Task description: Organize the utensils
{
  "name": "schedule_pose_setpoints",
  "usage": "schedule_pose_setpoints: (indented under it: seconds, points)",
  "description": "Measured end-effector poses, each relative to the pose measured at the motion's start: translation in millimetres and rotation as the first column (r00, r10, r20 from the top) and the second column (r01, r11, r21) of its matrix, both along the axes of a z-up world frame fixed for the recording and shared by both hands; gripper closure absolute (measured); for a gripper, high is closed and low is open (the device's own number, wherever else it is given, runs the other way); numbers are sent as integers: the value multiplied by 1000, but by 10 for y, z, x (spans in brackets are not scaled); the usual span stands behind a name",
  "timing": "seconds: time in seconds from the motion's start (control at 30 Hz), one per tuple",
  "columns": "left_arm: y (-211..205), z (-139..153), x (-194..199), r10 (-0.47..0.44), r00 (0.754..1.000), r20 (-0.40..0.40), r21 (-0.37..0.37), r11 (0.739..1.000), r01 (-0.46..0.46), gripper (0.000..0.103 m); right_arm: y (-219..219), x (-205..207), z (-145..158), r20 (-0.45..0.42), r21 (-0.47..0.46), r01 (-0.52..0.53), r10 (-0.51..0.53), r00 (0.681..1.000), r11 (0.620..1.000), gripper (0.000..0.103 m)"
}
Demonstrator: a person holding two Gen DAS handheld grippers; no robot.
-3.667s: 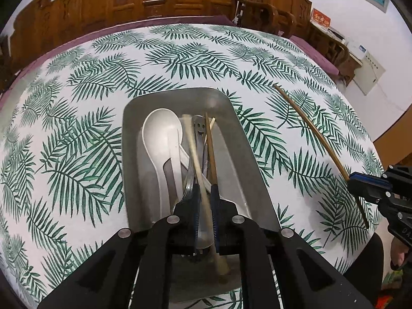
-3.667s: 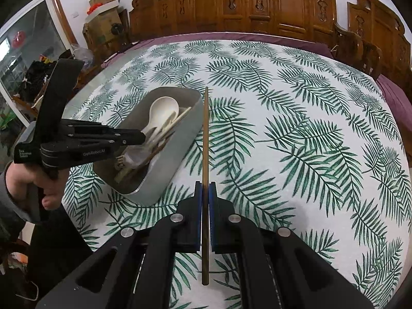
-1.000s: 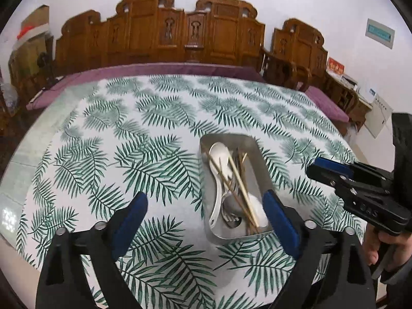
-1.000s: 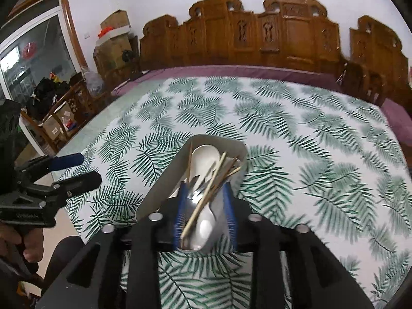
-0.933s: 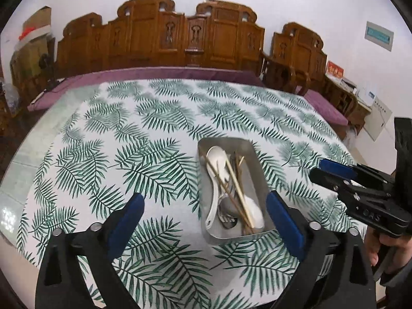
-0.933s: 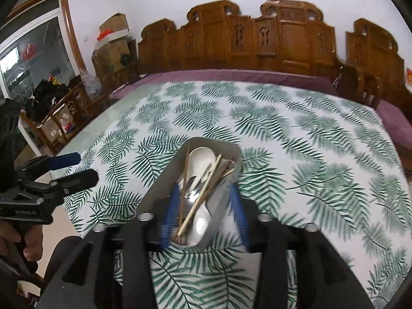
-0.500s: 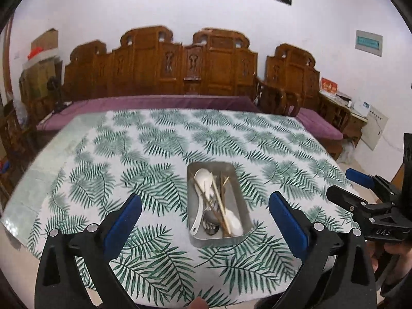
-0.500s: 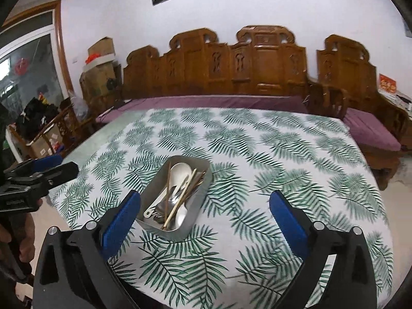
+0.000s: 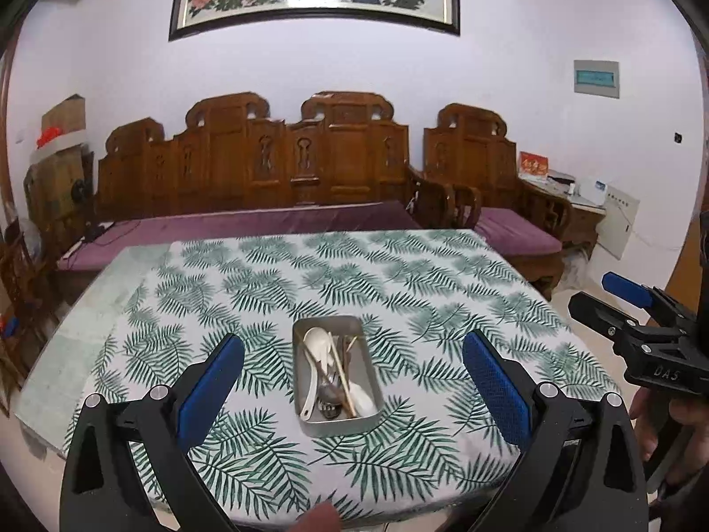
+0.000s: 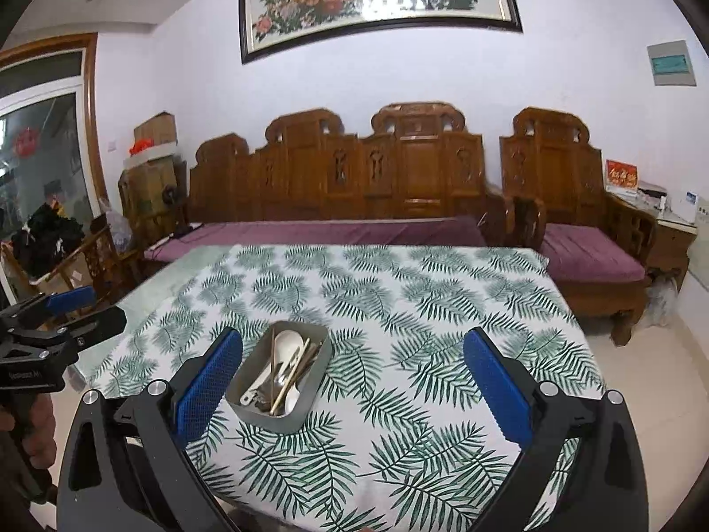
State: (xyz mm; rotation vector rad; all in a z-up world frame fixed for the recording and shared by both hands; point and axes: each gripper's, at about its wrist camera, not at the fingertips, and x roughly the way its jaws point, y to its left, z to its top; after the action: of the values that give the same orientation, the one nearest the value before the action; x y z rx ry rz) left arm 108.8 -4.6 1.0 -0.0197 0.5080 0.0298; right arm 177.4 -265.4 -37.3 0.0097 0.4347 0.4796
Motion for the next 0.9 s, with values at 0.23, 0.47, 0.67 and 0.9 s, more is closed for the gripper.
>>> schedule_pose_setpoints:
  seconds: [0.23, 0.47, 0.67, 0.9]
  points:
    - [-132, 196, -137, -39, 999, 25, 2, 999, 39, 8, -90, -228, 253, 52, 21, -5, 4, 999, 1000, 3]
    - [-182, 267, -238, -70, 996, 47, 6, 998, 70, 8, -57, -409, 389, 79, 25, -56, 54, 995, 998, 3]
    - [-180, 271, -318, -76, 995, 59, -11, 997, 77, 8, 49, -477, 428, 83, 11, -86, 85, 993, 996, 3]
    - [-162, 234, -347, -70, 996, 62, -19, 997, 72, 8, 81, -472, 406, 71, 9, -97, 96, 993, 995, 3]
